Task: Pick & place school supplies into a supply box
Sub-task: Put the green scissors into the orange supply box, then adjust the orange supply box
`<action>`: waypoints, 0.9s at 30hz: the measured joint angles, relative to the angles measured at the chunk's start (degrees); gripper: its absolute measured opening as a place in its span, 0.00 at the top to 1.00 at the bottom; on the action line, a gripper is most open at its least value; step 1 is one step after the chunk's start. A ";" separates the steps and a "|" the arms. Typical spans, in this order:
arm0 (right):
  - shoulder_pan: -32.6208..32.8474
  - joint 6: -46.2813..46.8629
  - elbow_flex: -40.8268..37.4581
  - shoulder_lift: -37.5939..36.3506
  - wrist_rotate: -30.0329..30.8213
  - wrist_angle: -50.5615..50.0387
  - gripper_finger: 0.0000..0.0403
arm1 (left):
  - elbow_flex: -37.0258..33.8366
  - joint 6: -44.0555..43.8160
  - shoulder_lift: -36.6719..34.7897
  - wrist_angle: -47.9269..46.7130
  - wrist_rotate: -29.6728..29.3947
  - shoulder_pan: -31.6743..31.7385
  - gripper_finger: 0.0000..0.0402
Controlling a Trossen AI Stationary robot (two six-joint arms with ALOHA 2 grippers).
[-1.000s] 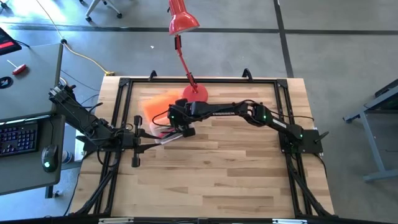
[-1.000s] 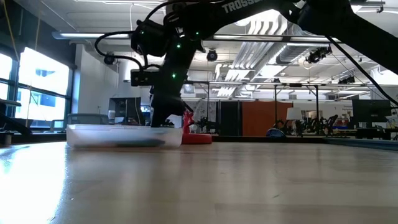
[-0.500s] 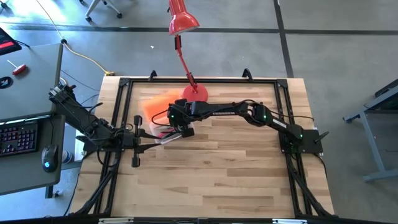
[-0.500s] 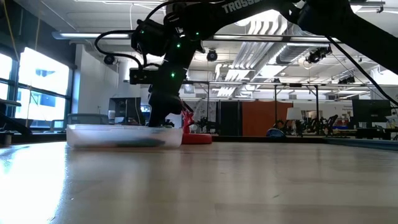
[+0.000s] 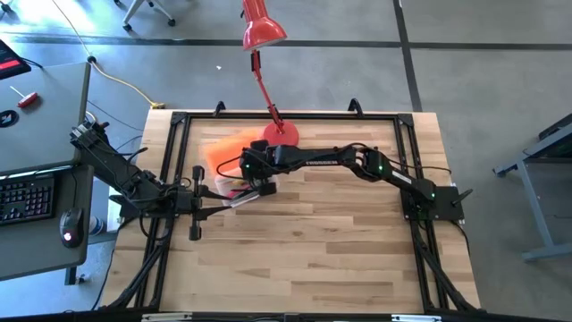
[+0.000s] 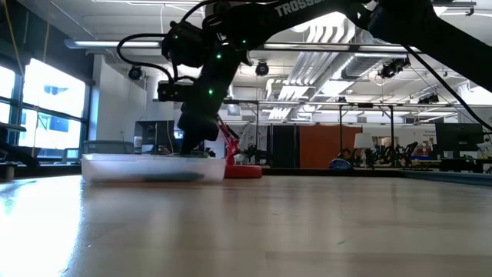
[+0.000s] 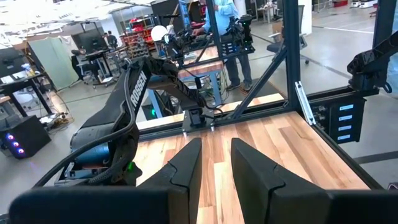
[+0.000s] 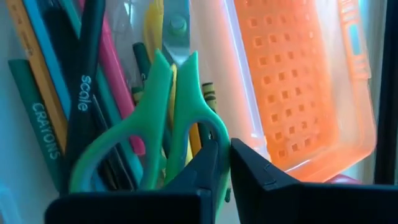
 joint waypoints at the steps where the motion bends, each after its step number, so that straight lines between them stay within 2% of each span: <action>1: 0.00 0.41 0.00 0.00 -0.21 0.18 0.94 | 0.00 0.02 0.00 0.00 0.00 0.00 0.71; 10: -1.07 3.43 0.00 0.00 -0.66 0.00 0.80 | 0.00 0.00 0.00 0.00 0.04 0.01 0.71; 15: -1.53 8.14 0.00 -0.20 -4.91 -1.84 0.81 | 0.00 0.00 0.00 0.00 0.15 0.01 0.71; 20: -1.00 10.27 0.02 -0.85 -10.72 -8.77 0.82 | 0.04 0.00 0.00 0.00 0.15 0.00 0.71; 27: 0.24 11.48 0.04 -1.55 -12.65 -13.74 0.82 | 0.04 0.00 0.00 0.00 0.15 0.00 0.71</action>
